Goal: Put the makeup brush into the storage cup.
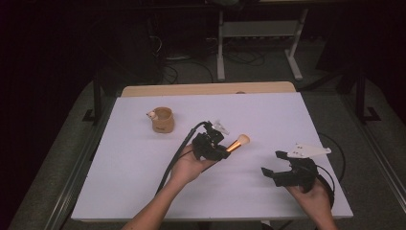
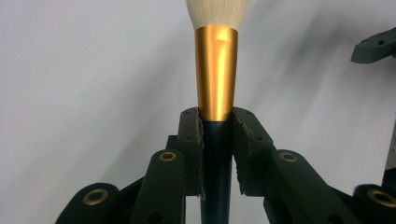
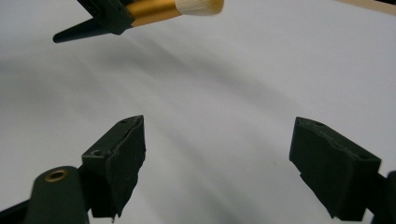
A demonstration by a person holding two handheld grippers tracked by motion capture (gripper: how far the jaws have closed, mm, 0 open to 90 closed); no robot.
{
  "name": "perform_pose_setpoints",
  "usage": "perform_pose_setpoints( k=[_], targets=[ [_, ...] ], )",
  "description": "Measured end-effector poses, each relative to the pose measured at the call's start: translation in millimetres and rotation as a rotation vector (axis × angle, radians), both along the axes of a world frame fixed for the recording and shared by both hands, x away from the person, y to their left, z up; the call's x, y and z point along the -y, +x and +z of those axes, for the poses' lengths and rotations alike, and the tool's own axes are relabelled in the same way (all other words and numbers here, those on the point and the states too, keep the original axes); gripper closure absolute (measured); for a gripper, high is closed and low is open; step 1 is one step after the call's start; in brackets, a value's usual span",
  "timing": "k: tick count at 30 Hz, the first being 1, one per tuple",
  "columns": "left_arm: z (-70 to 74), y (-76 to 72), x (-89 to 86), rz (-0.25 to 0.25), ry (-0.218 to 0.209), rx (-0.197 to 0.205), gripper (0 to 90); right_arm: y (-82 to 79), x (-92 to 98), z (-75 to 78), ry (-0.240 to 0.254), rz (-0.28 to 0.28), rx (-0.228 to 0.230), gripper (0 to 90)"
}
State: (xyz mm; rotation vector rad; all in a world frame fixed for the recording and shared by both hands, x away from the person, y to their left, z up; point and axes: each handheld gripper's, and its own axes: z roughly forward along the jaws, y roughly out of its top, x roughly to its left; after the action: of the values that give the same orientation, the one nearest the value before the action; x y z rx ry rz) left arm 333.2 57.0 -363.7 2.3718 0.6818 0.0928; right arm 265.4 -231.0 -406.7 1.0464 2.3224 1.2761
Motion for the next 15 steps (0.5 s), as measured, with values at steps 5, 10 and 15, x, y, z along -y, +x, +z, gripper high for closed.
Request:
perform_pose_setpoints(
  k=[5,10,15],
  targets=[
    [4.4,-7.3,-20.9,-0.004,-0.033,0.013,74.3,4.0,-13.5,0.3,0.009,0.038,-0.02,16.4],
    [9.8,-16.2,-41.3,0.01,-0.084,0.035,74.3,8.4,-28.4,9.9,0.06,0.082,-0.023,15.5],
    [13.2,-23.2,-59.4,0.019,-0.13,0.053,74.3,17.8,-50.8,18.1,0.093,0.14,-0.033,15.0]
  ],
)
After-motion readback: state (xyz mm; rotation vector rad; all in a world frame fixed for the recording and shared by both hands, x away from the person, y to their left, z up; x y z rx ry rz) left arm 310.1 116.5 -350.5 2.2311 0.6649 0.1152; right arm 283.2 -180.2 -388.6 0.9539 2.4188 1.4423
